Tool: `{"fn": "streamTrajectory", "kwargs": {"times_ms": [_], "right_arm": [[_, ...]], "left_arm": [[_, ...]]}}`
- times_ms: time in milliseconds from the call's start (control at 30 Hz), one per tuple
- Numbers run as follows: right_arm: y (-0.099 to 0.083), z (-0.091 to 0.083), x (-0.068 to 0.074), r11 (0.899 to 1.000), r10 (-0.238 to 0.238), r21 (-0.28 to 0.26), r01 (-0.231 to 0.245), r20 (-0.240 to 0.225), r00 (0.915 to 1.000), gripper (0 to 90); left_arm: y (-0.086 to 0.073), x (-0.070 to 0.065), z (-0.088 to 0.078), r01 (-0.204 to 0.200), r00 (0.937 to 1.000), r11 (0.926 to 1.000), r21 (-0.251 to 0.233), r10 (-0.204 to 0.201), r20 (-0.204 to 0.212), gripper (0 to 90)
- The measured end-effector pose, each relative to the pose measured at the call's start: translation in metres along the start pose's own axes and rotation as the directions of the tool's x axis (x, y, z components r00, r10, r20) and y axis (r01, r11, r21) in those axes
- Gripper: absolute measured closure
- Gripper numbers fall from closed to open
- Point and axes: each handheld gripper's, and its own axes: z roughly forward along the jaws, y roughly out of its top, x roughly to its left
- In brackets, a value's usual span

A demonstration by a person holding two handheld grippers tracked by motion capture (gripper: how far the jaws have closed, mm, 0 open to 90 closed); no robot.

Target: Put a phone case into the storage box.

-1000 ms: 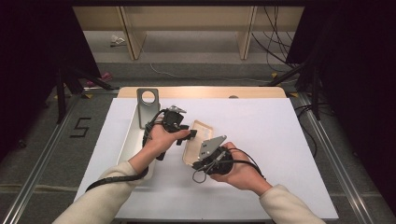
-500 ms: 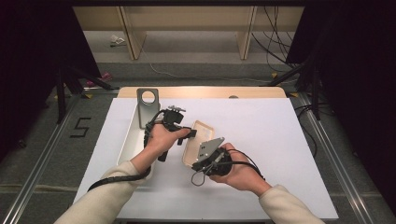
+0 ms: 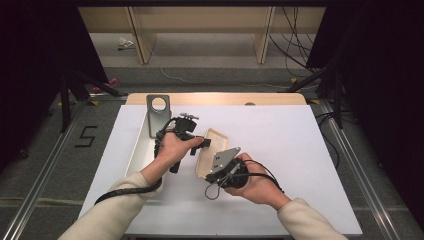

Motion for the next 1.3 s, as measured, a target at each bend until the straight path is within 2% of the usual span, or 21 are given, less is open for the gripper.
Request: {"fn": "streamTrajectory", "kwargs": {"times_ms": [100, 200, 233, 333, 367, 467, 533, 600, 633, 667, 700, 733, 800, 933, 1033, 1067, 1200, 1300], "right_arm": [[-0.001, 0.002, -0.001, 1.000, -0.005, 0.006, 0.005, 0.004, 1.0000, 87.6], [-0.002, 0.003, -0.001, 1.000, -0.005, 0.017, 0.005, 0.002, 1.0000, 87.7], [-0.003, 0.004, -0.001, 1.000, -0.008, 0.023, 0.008, 0.003, 1.0000, 87.7], [-0.004, 0.008, -0.001, 0.999, -0.016, 0.046, 0.016, 0.010, 0.9998, 87.8], [-0.005, 0.009, -0.002, 0.998, -0.016, 0.056, 0.015, 0.013, 0.9998, 87.7], [-0.007, 0.011, -0.002, 0.997, -0.020, 0.069, 0.019, 0.021, 0.9996, 85.0], [-0.009, 0.011, -0.003, 0.998, -0.018, 0.062, 0.016, 0.034, 0.9993, 74.6], [-0.010, 0.010, -0.005, 0.999, -0.008, 0.051, 0.005, 0.057, 0.9984, 65.6], [-0.010, 0.010, -0.005, 0.999, -0.008, 0.051, 0.005, 0.057, 0.9984, 65.6], [-0.011, 0.009, -0.007, 0.999, 0.008, 0.031, -0.011, 0.086, 0.9962, 54.7], [-0.011, 0.009, -0.007, 0.999, 0.008, 0.031, -0.011, 0.086, 0.9962, 54.7], [-0.011, 0.007, -0.010, 0.999, 0.032, 0.010, -0.033, 0.111, 0.9933, 47.5], [-0.012, 0.005, -0.012, 0.998, 0.057, -0.012, -0.056, 0.127, 0.9903, 40.6], [-0.015, 0.003, -0.014, 0.996, 0.079, -0.053, -0.072, 0.139, 0.9872, 31.4], [-0.017, 0.001, -0.015, 0.992, 0.110, -0.079, -0.099, 0.137, 0.9844, 27.8], [-0.018, 0.000, -0.015, 0.989, 0.130, -0.096, -0.117, 0.140, 0.9816, 26.2], [-0.020, -0.004, -0.016, 0.983, 0.153, -0.126, -0.136, 0.142, 0.9778, 22.9], [-0.022, -0.006, -0.018, 0.976, 0.178, -0.150, -0.157, 0.145, 0.9733, 21.1]], "left_arm": [[0.001, -0.002, -0.002, 0.020, 0.9997, 0.9996, -0.020, -0.019, 0.014, 73.3], [0.002, -0.004, -0.004, 0.021, 0.9995, 0.9993, -0.030, -0.021, 0.025, 76.1], [0.002, -0.008, -0.005, 0.038, 0.9982, 0.9978, -0.055, -0.035, 0.048, 77.4], [0.001, -0.011, -0.006, 0.042, 0.9973, 0.9962, -0.076, -0.037, 0.063, 80.7], [0.000, -0.016, -0.006, 0.044, 0.9957, 0.9936, -0.104, -0.036, 0.085, 81.6], [-0.002, -0.022, -0.009, 0.003, 0.9967, 0.9896, -0.144, 0.008, 0.081, 82.4], [-0.003, -0.024, -0.011, -0.052, 0.9974, 0.9818, -0.183, 0.060, 0.040, 82.6], [-0.004, -0.022, -0.013, -0.063, 0.9967, 0.9754, -0.211, 0.072, 0.037, 82.6], [-0.004, -0.022, -0.013, -0.063, 0.9967, 0.9754, -0.211, 0.072, 0.037, 82.5], [-0.007, -0.020, -0.015, -0.078, 0.9960, 0.9698, -0.231, 0.086, 0.025, 82.5], [-0.007, -0.020, -0.015, -0.078, 0.9960, 0.9698, -0.231, 0.086, 0.025, 82.5], [-0.011, -0.017, -0.017, -0.086, 0.9954, 0.9625, -0.257, 0.094, 0.018, 82.5], [-0.014, -0.015, -0.020, -0.086, 0.9956, 0.9583, -0.273, 0.093, 0.014, 82.4], [-0.021, -0.010, -0.026, -0.082, 0.9956, 0.9466, -0.312, 0.092, 0.019, 82.4], [-0.023, -0.008, -0.030, -0.082, 0.9956, 0.9414, -0.327, 0.092, 0.017, 82.4], [-0.025, -0.005, -0.034, -0.083, 0.9954, 0.9348, -0.345, 0.094, 0.018, 82.4], [-0.029, 0.000, -0.041, -0.089, 0.9947, 0.9233, -0.374, 0.101, 0.015, 82.4], [-0.032, 0.003, -0.044, -0.085, 0.9950, 0.9183, -0.386, 0.099, 0.015, 82.4]]}}
